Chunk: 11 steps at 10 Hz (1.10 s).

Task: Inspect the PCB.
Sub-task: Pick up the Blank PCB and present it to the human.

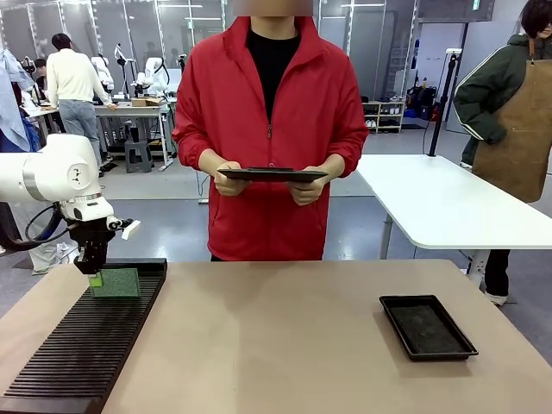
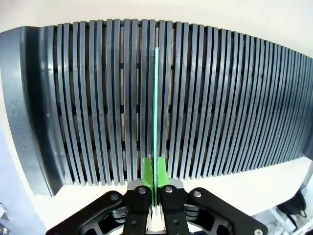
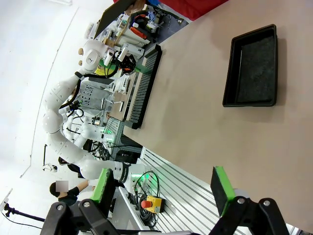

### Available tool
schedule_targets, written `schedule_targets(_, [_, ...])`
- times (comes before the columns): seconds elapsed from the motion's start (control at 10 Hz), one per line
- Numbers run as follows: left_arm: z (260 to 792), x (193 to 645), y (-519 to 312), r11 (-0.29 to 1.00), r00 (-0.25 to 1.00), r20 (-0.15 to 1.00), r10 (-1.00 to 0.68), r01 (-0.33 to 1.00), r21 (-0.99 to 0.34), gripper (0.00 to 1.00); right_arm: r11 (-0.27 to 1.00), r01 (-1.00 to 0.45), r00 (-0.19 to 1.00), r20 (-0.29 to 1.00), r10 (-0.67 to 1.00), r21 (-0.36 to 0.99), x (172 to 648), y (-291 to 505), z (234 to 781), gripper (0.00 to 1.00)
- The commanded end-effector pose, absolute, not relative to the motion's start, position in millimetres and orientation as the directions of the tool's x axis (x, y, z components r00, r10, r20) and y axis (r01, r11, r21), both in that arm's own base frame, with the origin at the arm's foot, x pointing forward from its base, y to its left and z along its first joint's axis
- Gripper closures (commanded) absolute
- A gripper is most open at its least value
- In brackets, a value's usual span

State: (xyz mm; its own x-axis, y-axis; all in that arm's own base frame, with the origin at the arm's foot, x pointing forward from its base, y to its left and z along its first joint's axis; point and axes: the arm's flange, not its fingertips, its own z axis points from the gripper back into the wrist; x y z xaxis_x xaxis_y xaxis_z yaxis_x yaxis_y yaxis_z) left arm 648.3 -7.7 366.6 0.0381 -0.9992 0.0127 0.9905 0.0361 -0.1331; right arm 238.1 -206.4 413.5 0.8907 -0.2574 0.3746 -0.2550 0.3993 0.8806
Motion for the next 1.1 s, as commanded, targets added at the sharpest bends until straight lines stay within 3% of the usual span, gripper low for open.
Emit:
schedule_targets(0.0, [366.9,650.1,-8.5,0.059,0.059,-0.011,-0.998,0.986,-0.153,1.0,0.394,-0.279,0.882,0.396,-0.255,0.876,238.3,-207.9,414.3,0.0])
schedule_targets(0.3, [406.9,628.1,-10.0,0.13,0.128,-0.028,-0.991,0.987,-0.09,1.0,0.394,-0.279,0.882,0.396,-0.255,0.876,238.3,-207.9,414.3,0.0])
schedule_targets(0.6, [476.9,570.7,-0.9,0.297,0.292,0.09,-0.952,0.954,0.046,1.0,0.394,-0.279,0.882,0.396,-0.255,0.876,238.3,-207.9,414.3,0.0])
schedule_targets(0.8, [474.9,551.4,7.6,0.445,0.461,0.26,-0.849,0.887,-0.12,1.0,0.394,-0.279,0.882,0.396,-0.255,0.876,238.3,-207.9,414.3,0.0])
schedule_targets(1.0, [456.4,522.2,15.1,0.513,0.578,0.438,-0.689,0.815,-0.268,1.0,0.394,-0.279,0.882,0.396,-0.255,0.876,238.3,-207.9,414.3,0.0])
